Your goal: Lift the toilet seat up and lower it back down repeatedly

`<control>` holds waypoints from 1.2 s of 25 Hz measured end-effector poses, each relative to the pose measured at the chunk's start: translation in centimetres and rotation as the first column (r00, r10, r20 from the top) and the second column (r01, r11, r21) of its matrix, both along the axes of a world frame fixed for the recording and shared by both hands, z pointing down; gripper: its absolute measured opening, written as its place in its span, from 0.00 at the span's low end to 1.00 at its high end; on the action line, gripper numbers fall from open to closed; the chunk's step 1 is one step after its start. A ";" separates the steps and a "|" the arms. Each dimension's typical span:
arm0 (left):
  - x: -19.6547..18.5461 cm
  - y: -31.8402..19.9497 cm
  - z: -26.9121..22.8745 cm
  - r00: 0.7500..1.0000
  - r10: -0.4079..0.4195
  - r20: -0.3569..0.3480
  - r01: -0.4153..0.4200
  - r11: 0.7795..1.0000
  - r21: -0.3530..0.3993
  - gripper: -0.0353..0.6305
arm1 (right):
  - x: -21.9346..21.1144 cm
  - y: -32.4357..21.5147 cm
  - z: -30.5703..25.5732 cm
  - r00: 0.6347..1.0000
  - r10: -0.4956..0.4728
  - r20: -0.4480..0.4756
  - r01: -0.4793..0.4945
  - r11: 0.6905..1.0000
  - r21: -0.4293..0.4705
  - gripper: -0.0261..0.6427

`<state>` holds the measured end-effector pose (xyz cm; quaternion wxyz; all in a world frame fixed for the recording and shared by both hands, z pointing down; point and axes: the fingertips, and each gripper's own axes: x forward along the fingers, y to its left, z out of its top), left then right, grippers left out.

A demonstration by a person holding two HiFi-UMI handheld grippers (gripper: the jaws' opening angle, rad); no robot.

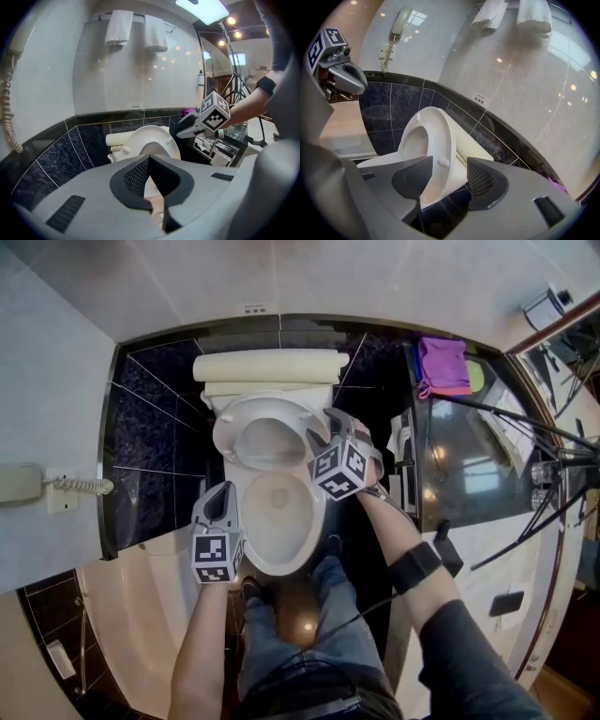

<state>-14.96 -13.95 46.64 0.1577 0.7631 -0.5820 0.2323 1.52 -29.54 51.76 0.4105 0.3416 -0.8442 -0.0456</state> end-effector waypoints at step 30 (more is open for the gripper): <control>1.7 2.1 7.0 1.000 -0.005 -0.025 0.002 0.994 -0.109 0.05 | -4.3 -1.4 1.6 0.989 -0.124 -0.082 0.131 0.987 0.093 0.17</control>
